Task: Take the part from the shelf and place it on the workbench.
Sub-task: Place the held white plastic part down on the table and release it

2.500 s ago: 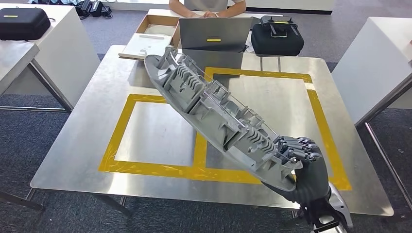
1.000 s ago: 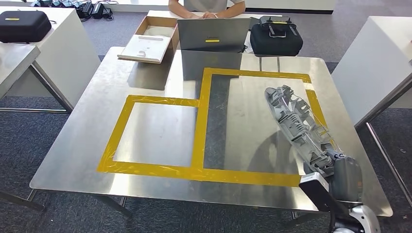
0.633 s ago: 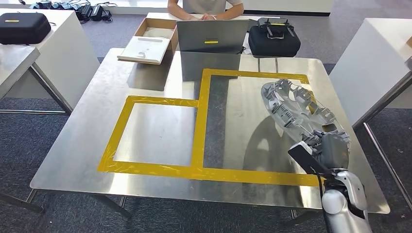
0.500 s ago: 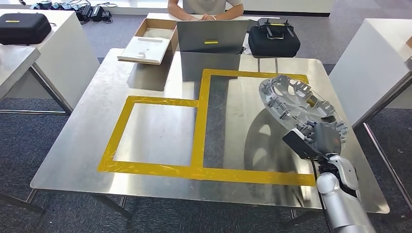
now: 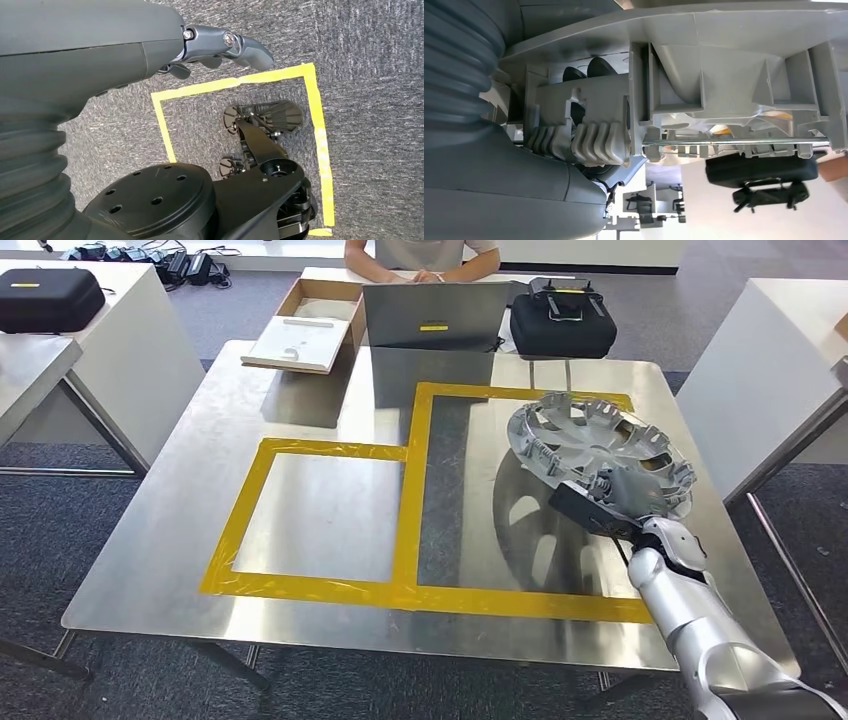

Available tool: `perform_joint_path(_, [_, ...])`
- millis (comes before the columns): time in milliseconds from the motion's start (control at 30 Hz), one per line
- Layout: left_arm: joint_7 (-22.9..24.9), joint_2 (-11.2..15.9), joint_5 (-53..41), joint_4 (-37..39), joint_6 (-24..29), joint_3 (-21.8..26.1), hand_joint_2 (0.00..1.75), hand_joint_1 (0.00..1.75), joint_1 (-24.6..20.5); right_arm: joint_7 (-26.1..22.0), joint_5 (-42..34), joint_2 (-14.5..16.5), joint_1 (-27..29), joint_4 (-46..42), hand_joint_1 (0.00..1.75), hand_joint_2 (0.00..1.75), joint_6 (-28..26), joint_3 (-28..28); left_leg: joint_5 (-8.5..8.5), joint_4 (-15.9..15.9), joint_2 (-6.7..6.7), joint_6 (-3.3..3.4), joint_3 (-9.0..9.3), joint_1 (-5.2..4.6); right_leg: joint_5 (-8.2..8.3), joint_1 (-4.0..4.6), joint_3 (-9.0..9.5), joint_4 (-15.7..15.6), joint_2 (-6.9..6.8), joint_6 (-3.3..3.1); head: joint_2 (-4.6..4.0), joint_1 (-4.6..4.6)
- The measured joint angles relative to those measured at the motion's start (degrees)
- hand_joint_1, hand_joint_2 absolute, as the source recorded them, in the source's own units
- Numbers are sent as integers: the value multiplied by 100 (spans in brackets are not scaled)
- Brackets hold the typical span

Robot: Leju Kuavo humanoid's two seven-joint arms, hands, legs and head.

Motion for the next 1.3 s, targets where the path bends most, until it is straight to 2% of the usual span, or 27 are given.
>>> perform_joint_path(633, [-62, 0, 44, 0, 0, 71, 175, 0, 2, -7, -28, 690, -442, 516, 175, 175, 161, 581, -1, -1, 9, -3, 17, 4, 1, 3, 12, 1, 13, -2, 0, -1])
perform_joint_path(1300, [-157, -2, -1, 0, -155, 94, 175, 0, 5, 52, -209, 778, -515, 597, 175, 175, 169, 698, -1, -1, 9, -3, 21, 4, 2, 3, 14, 0, 12, -3, 0, 0])
